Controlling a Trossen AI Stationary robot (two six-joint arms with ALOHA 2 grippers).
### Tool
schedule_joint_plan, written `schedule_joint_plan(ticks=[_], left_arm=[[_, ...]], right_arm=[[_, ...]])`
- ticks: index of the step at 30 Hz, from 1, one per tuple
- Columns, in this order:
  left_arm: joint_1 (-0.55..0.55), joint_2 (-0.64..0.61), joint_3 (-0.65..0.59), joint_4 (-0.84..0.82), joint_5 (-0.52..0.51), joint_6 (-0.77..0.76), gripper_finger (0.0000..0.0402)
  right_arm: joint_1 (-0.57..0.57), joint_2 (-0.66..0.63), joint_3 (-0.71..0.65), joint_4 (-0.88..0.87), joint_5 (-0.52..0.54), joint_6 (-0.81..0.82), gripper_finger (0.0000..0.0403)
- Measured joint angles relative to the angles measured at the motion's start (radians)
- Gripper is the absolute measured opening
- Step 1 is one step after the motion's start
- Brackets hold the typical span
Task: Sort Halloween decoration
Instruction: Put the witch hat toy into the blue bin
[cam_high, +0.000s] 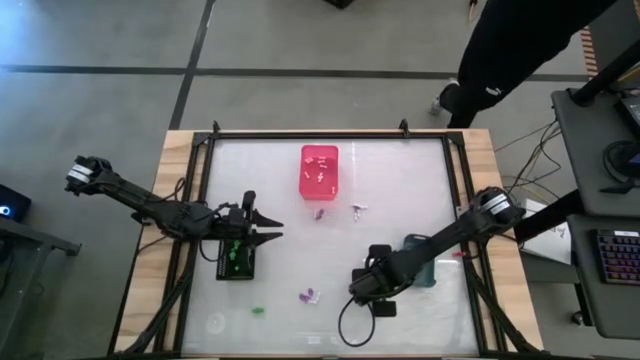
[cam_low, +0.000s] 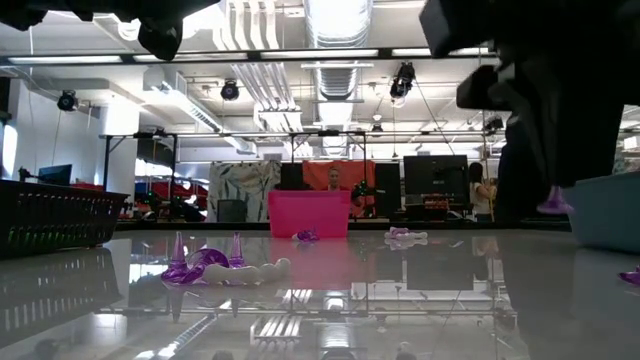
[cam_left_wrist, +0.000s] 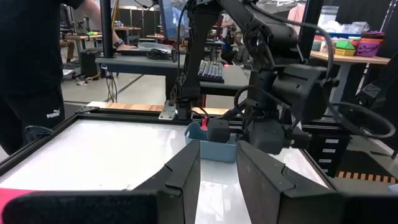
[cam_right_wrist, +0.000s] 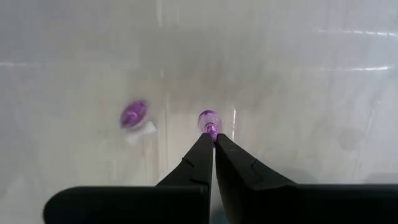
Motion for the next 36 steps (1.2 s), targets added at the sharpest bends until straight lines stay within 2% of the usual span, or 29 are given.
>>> schedule_joint_plan(ticks=[5, 11, 22, 27, 36], left_arm=[[0.000, 0.000, 0.000, 0.000, 0.000, 0.000, 0.0087], [0.000, 0.000, 0.000, 0.000, 0.000, 0.000, 0.0087], [0.000, 0.000, 0.000, 0.000, 0.000, -0.007, 0.0087], [0.000, 0.000, 0.000, 0.000, 0.000, -0.007, 0.0087], [0.000, 0.000, 0.000, 0.000, 0.000, -0.013, 0.0087]], right_arm=[[-0.002, -0.033, 0.032, -0.042, 0.019, 0.002, 0.0009], [-0.005, -0.131, 0.034, -0.079, 0.045, 0.023, 0.0009], [-0.005, -0.339, 0.007, -0.215, 0.126, 0.170, 0.0009], [-0.005, -0.435, -0.079, -0.247, 0.126, 0.248, 0.0009], [-0.005, -0.594, -0.340, -0.241, 0.125, 0.387, 0.0009]])
